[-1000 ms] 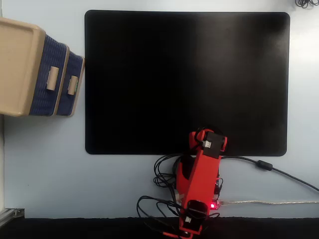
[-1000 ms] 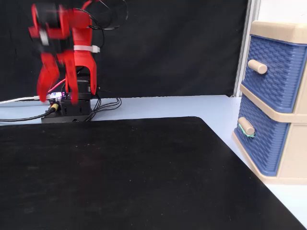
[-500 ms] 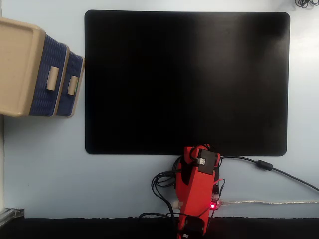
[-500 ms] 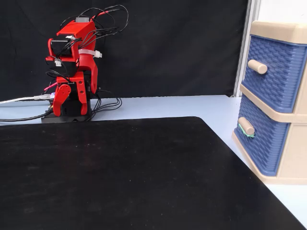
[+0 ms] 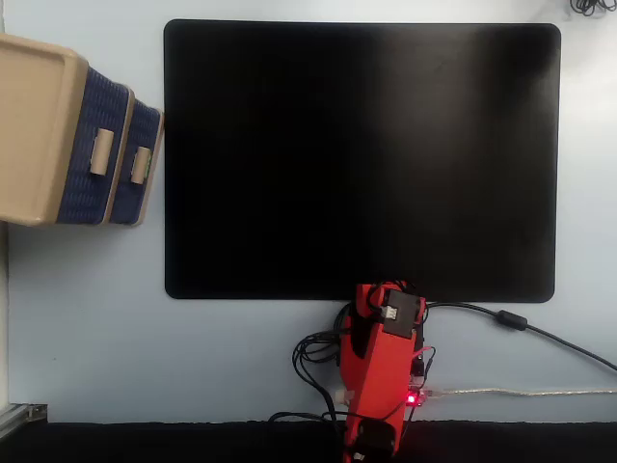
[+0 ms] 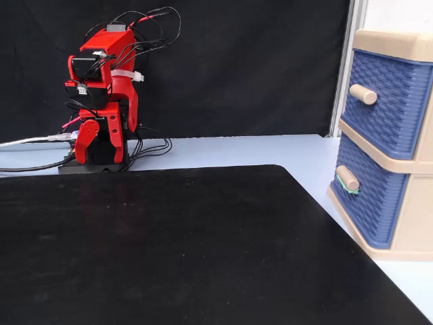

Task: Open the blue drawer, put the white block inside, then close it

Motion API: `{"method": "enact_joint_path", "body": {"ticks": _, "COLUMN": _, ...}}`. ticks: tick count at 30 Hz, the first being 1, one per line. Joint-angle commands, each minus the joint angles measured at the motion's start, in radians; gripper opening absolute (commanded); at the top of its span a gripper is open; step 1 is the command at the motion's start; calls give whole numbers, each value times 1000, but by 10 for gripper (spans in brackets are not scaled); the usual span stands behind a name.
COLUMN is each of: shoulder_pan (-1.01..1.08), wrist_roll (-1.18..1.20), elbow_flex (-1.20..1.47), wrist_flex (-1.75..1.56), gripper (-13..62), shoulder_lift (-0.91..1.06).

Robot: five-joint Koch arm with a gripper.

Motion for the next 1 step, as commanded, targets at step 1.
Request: {"method": "enact_joint_path", "body": {"ticks": 1, "shoulder_pan": 6, "wrist_roll": 15, "elbow_flex": 18, "wrist_flex": 127, "gripper": 351, "shoulder_lift": 83}}
